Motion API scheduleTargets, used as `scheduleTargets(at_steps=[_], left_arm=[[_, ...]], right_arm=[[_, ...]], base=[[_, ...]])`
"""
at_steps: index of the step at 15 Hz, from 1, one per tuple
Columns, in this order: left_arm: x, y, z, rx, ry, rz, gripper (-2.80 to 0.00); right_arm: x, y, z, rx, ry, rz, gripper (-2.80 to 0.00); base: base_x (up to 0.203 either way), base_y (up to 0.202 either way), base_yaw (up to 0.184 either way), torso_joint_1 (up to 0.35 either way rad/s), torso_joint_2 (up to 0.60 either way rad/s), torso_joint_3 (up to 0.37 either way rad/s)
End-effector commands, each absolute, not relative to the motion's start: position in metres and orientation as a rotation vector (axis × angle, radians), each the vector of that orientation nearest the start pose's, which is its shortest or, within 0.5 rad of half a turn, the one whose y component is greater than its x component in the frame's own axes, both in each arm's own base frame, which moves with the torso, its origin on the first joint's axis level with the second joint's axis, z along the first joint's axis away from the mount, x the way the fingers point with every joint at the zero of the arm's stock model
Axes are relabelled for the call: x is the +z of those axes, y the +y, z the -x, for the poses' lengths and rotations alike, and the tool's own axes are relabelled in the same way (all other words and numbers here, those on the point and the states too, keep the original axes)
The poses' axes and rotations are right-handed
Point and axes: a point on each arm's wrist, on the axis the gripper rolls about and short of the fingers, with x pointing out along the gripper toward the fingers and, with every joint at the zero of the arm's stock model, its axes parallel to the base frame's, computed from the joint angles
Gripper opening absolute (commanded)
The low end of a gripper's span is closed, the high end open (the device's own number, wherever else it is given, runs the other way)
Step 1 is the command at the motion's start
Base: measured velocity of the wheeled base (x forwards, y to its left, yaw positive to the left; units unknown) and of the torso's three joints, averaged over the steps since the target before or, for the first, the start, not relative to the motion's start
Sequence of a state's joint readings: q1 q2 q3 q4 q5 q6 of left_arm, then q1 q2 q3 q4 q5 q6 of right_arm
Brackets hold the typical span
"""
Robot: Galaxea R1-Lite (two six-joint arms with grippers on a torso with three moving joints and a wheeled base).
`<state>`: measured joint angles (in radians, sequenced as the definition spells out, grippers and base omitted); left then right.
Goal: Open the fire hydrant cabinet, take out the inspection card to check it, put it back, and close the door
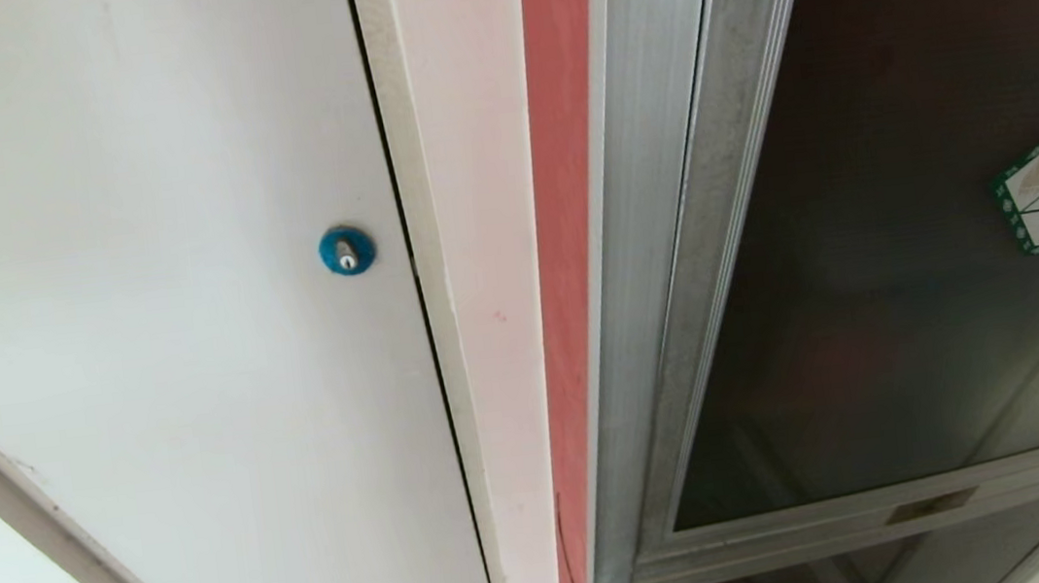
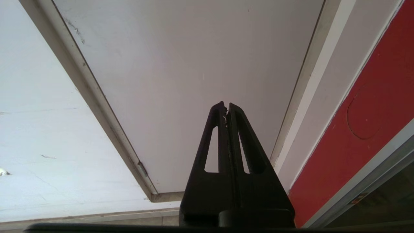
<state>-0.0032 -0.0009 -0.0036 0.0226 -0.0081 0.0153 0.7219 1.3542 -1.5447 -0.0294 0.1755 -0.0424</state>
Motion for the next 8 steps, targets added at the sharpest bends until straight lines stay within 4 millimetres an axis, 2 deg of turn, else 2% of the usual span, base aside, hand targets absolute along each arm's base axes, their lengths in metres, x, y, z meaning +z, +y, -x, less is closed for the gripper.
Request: scheduleTargets(at_steps=[1,8], left_arm=[[0.0744,-0.0001,0.0233,-0.012,0.016,-0.015,-2.8],[0.0742,-0.0001,0.0232,-0.012,0.017,-0.015,-2.8]], right_arm=[[0.4209,0.1317,-0.1444,0.886,-0.23,-0.021,-2.8],[0.4175,0.1304,-0.1463,0.849,-0.219,-0.021,-2.8]], base=[[0.0,0.0,0.0,0.0,0.0,0.0],[0.0,0.0,0.0,0.0,0.0,0.0]])
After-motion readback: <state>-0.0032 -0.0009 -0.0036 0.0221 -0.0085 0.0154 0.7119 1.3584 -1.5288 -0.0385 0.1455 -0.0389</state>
